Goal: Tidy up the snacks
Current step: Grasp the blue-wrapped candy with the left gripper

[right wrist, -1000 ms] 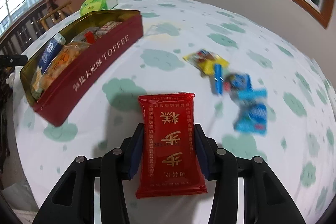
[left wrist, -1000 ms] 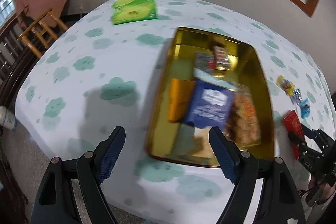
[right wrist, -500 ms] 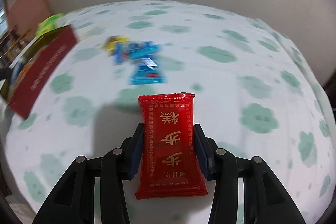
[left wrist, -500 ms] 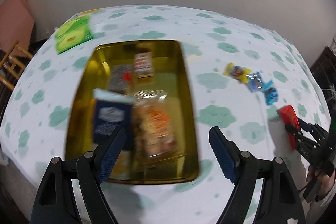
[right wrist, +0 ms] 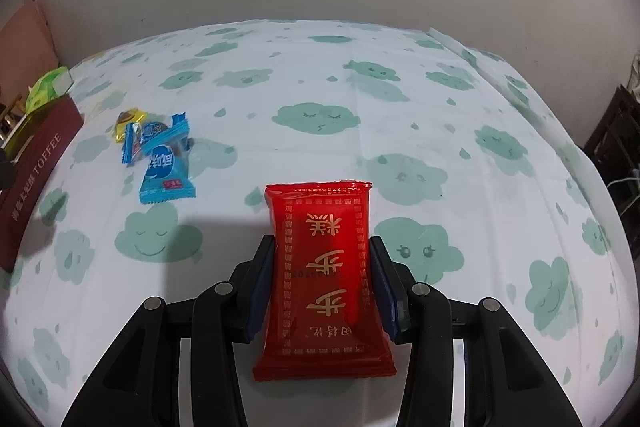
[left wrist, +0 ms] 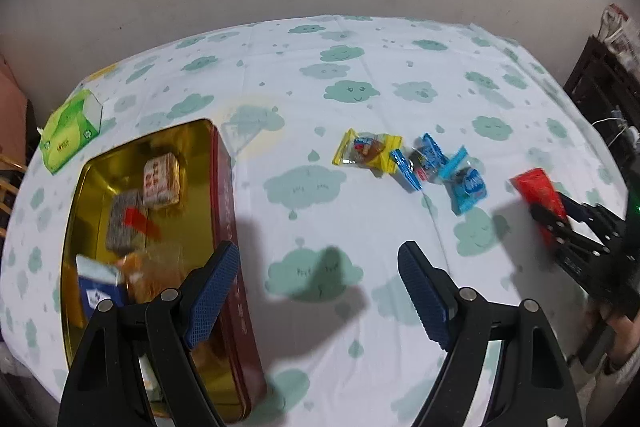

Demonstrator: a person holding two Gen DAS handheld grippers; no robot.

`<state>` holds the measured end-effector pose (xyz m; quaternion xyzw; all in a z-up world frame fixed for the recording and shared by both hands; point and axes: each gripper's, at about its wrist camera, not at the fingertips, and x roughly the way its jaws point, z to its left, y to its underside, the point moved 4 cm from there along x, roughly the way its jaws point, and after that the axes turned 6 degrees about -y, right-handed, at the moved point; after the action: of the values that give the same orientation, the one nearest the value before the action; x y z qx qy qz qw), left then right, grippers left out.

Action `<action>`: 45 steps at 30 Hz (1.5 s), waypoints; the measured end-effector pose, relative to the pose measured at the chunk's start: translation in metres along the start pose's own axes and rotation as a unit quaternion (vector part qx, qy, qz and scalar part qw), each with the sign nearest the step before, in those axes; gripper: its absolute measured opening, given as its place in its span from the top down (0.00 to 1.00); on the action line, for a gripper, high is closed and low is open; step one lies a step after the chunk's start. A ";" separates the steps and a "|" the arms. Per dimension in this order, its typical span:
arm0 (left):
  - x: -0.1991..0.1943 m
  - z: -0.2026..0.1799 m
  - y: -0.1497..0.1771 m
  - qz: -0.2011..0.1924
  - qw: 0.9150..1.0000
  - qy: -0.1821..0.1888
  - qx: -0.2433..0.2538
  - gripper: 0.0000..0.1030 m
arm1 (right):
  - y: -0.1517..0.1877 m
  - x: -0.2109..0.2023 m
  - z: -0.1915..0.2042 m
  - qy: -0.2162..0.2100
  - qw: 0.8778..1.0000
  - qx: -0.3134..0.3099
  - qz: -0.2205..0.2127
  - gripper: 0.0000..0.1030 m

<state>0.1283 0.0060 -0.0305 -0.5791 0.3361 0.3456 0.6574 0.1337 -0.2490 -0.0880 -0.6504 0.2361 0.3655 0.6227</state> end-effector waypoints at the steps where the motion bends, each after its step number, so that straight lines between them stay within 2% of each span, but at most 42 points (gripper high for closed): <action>1: 0.003 -0.002 -0.002 0.002 1.000 0.002 0.001 0.24 | 0.000 0.000 -0.001 0.002 1.000 0.001 0.000 0.55; 9: 0.021 -0.062 -0.007 0.034 0.998 0.041 0.032 0.24 | -0.004 0.003 -0.021 0.027 1.000 0.004 -0.001 0.55; 14: 0.030 -0.092 -0.018 0.060 0.995 0.081 0.014 0.38 | -0.003 0.002 -0.037 0.010 0.999 0.037 -0.003 0.55; 23: 0.044 -0.115 -0.042 0.076 0.990 0.112 -0.041 0.64 | -0.003 0.003 -0.038 0.012 0.999 0.033 -0.001 0.53; 26: 0.050 -0.122 -0.046 0.082 0.988 0.118 -0.053 0.68 | -0.003 0.003 -0.038 0.011 0.999 0.034 -0.001 0.52; 32: 0.063 -0.135 -0.053 0.078 0.990 0.104 -0.045 0.70 | -0.004 0.003 -0.036 0.011 0.999 0.034 -0.001 0.51; 34: 0.068 -0.135 -0.054 0.081 0.991 0.096 -0.042 0.75 | -0.004 0.003 -0.037 0.011 0.999 0.034 -0.001 0.51; 36: 0.072 -0.134 -0.052 0.082 0.991 0.097 -0.041 0.75 | -0.004 0.003 -0.037 0.012 0.999 0.034 -0.001 0.51; 40: 0.068 -0.131 -0.049 0.077 0.992 0.095 -0.029 0.79 | -0.004 0.003 -0.037 0.012 0.999 0.035 -0.001 0.51; 45: 0.058 -0.123 -0.036 0.074 0.993 0.090 -0.014 0.80 | -0.004 0.003 -0.037 0.012 0.999 0.034 -0.001 0.51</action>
<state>0.1849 -0.1160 -0.0729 -0.5905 0.4311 0.3446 0.5888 0.1449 -0.2842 -0.0894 -0.6333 0.2554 0.3485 0.6421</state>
